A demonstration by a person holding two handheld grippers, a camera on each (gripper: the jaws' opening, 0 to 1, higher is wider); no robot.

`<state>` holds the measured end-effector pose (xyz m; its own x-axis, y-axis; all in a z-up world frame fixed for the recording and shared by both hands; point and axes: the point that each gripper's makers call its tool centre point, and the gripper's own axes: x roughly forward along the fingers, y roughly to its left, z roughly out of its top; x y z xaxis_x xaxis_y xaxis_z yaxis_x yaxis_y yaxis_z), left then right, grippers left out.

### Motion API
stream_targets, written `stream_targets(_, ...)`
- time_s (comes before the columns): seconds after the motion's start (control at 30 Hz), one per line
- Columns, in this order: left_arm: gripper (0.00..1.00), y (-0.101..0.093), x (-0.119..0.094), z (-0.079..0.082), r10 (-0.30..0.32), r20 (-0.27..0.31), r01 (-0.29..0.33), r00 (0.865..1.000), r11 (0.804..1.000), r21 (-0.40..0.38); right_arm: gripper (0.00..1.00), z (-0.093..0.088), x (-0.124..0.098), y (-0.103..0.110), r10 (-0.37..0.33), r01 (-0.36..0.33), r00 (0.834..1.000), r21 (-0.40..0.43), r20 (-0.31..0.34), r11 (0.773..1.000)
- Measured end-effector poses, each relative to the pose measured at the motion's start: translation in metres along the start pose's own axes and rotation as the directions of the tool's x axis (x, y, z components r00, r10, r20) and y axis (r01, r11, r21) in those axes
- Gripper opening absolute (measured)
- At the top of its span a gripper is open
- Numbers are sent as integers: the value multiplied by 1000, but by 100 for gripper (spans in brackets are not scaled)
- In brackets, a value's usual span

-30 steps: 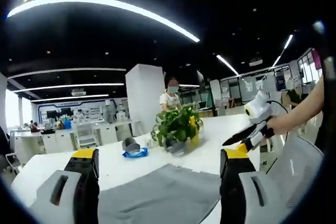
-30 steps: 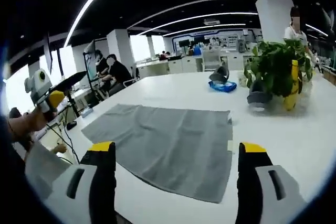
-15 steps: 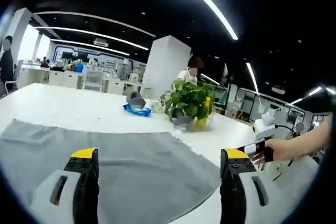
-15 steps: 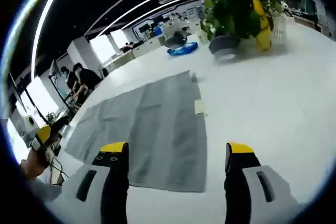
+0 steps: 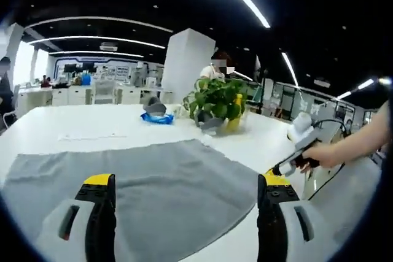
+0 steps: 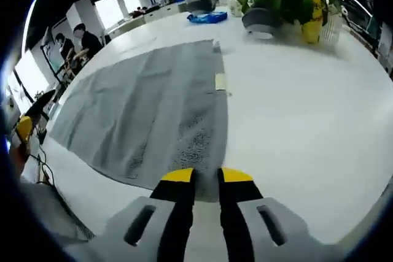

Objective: Fold the towel on the table until its edges align and the towel forms a compact rectangular stack.

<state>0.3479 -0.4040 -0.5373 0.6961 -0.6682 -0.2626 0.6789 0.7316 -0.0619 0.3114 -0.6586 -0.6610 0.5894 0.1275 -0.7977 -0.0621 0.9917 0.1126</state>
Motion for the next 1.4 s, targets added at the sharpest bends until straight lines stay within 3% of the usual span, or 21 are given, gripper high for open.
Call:
stream_targets(0.1,98,-14,3,0,-49,-13,50,999,997,65,3,-8,-1,3,-16,10,999,-121,-50,993)
stream_targets(0.2,95,-22,3,1,-77,-7,77,997,996,51,1,-4,3,16,65,-66,998,-32,-18,997)
stream_targets(0.23,93,-23,3,2,-87,-2,87,996,995,53,1,-3,3,31,173,-173,985,58,5,983)
stream_targets(0.3,87,-23,2,4,-94,8,93,996,994,61,1,5,-1,40,235,-241,970,127,60,962)
stream_targets(0.4,84,-24,2,6,-104,15,103,994,994,36,1,22,-11,57,308,-323,943,131,127,937)
stream_targets(0.47,84,-25,2,5,-106,6,106,994,994,42,1,34,-19,73,367,-392,911,116,187,913)
stream_targets(0.5,84,-28,3,3,-113,-4,113,994,992,62,1,41,-24,86,422,-453,880,119,218,883)
stream_targets(0.57,80,-35,3,3,-141,-15,141,990,982,123,1,48,-33,104,485,-519,840,102,244,848)
stream_targets(0.7,59,-60,3,-3,-235,-63,243,970,939,243,1,44,-40,141,587,-581,792,-90,168,809)
stream_targets(0.8,50,-72,3,-3,-261,-74,270,962,900,342,1,48,-54,175,696,-680,698,-149,168,718)
stream_targets(0.9,44,-82,1,-6,-291,-96,304,952,860,410,1,54,-64,189,743,-735,636,-131,208,665)
stream_targets(0.97,38,-85,0,-10,-282,-125,307,951,829,467,1,58,-68,190,757,-762,607,-92,242,641)
stream_targets(1.07,28,-91,0,-15,-270,-161,313,949,758,573,1,58,-69,189,765,-777,595,-66,245,626)
stream_targets(1.1,25,-95,0,-18,-276,-170,322,946,745,584,1,58,-70,191,772,-786,585,-58,249,615)
stream_targets(1.13,24,-97,0,-18,-280,-168,325,945,751,575,1,58,-76,198,795,-814,552,-41,251,579)
stream_targets(1.17,24,-100,1,-19,-282,-171,328,944,742,584,1,59,-77,201,799,-821,543,-35,256,569)
stream_targets(1.23,24,-96,2,-17,-243,-170,295,955,706,644,1,60,-85,211,837,-868,479,4,264,496)
stream_targets(1.27,23,-94,3,-15,-229,-161,277,960,695,663,1,59,-86,212,842,-874,471,10,264,486)
stream_targets(1.33,20,-88,4,-13,-199,-148,246,969,687,684,1,60,-85,210,835,-869,477,7,274,494)
stream_targets(1.37,15,-85,3,-8,-183,-130,221,974,674,705,2,61,-85,211,839,-876,466,18,280,481)
stream_targets(1.4,12,-83,3,-5,-174,-117,204,978,658,725,2,65,-90,212,845,-891,439,27,305,453)
